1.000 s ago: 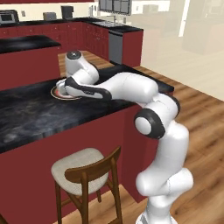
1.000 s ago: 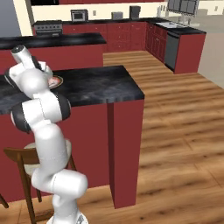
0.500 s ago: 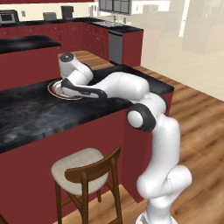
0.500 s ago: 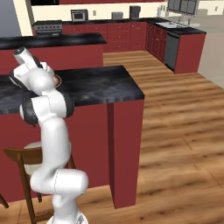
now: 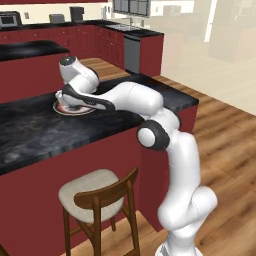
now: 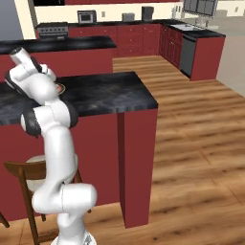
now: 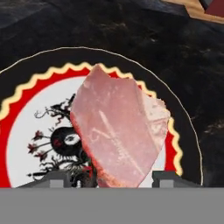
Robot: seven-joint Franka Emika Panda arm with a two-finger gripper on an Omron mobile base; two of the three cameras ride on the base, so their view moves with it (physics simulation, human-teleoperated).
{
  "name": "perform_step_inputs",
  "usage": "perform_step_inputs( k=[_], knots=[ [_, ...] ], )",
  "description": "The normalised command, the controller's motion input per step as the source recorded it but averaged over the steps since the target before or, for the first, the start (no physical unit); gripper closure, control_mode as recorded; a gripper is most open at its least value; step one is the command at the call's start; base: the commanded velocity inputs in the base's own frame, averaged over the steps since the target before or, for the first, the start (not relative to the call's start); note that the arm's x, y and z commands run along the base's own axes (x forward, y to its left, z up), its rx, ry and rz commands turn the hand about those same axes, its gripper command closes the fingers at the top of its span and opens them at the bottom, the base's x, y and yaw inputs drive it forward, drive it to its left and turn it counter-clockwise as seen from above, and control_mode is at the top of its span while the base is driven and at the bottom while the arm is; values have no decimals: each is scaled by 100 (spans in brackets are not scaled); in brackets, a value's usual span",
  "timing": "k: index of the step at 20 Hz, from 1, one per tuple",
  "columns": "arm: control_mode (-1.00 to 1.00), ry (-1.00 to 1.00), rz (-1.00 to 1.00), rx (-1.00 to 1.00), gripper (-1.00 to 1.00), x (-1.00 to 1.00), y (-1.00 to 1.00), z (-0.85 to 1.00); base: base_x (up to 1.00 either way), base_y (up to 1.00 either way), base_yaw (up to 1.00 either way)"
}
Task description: Take the steak from the fridge and place it on the digital scale on the counter by the fridge. Wait a few seconds for a reading, then move it to the plate on the dining counter.
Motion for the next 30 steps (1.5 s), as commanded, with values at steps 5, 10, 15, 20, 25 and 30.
perform_step_inputs(
  k=[5, 10, 15, 20, 25, 30],
  knots=[
    [-100, -1, 0, 0, -100, -26, -6, 8, 0, 0, 0],
    [-100, -15, 0, 3, -100, -95, -39, 35, 0, 0, 0],
    [-100, -15, 0, 9, -100, -100, -60, 18, 0, 0, 0],
    [-100, -4, 0, 16, -100, -100, -73, 4, 0, 0, 0],
    [-100, 0, 0, 24, -100, -87, -88, 4, 0, 0, 0],
    [-100, 1, 0, 17, -100, -80, -86, 3, 0, 0, 0]
  ],
)
